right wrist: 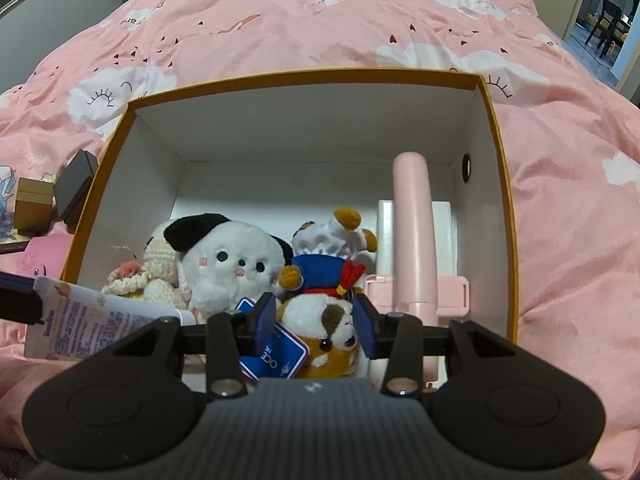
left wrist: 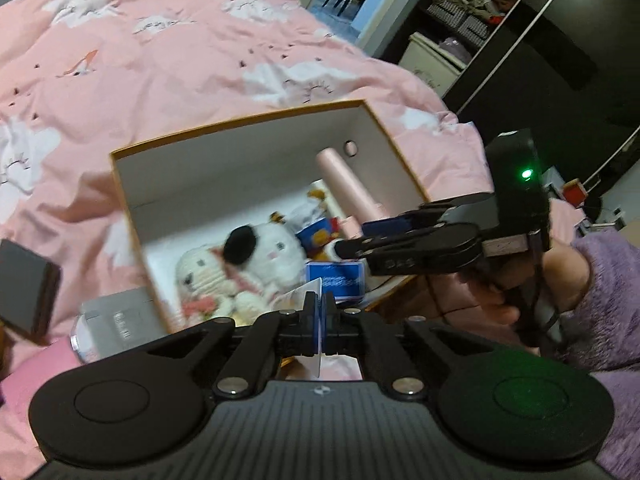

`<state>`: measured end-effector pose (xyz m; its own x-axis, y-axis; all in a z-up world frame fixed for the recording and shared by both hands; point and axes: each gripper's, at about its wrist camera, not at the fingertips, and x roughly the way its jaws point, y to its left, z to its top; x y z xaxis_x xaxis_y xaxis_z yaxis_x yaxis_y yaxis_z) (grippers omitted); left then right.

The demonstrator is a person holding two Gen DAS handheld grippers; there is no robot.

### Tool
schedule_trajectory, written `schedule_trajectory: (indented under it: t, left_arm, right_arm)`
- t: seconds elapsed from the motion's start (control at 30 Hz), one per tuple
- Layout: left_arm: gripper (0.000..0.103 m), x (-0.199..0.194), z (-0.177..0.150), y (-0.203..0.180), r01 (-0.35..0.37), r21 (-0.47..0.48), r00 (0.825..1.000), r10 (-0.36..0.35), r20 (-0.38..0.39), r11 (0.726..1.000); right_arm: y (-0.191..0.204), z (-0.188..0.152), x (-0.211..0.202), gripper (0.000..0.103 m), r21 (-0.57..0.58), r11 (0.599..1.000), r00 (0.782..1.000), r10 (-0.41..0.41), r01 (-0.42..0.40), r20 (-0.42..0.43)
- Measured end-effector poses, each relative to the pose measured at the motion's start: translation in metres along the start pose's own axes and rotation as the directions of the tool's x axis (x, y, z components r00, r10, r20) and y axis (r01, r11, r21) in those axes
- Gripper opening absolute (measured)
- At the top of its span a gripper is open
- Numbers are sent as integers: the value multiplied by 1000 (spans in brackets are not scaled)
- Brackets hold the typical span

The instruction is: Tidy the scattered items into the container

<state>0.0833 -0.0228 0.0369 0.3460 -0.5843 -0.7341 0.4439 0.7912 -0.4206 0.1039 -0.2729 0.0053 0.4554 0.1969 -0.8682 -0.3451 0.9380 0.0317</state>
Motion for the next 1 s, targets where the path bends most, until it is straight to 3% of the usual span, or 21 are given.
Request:
schedule_trajectory:
  t: [0.17, 0.23, 0.37, 0.53, 0.7, 0.83, 1.0]
  left_arm:
    - [1, -5, 6, -10, 91, 1, 994, -91, 59, 996]
    - [0, 0, 6, -5, 97, -24, 994, -95, 60, 995]
    - [0, 18, -3, 13, 5, -77, 1000, -5, 4, 997]
    - [1, 22, -11, 17, -126, -38, 992, 125, -20, 991]
    - [2, 42, -17, 19, -277, 14, 955, 277, -106, 961]
    - [3, 46, -24, 24, -343, 19, 931, 342, -126, 939]
    - [9, 32, -22, 19, -343, 25, 937, 344, -64, 939]
  right_arm:
    - [-5, 2, -5, 46, 11, 1000, 1000, -19, 19, 12]
    - [-8, 3, -6, 46, 17, 1000, 1000, -25, 25, 14]
    - [-7, 2, -5, 46, 15, 1000, 1000, -19, 19, 12]
    - [-2, 3, 0, 46, 3, 1000, 1000, -6, 6, -3]
    - [7, 3, 1, 46, -23, 1000, 1000, 15, -15, -6]
    - [10, 2, 1, 45, -39, 999, 1000, 27, -27, -15]
    - [16, -1, 6, 38, -49, 995, 996, 81, -83, -49]
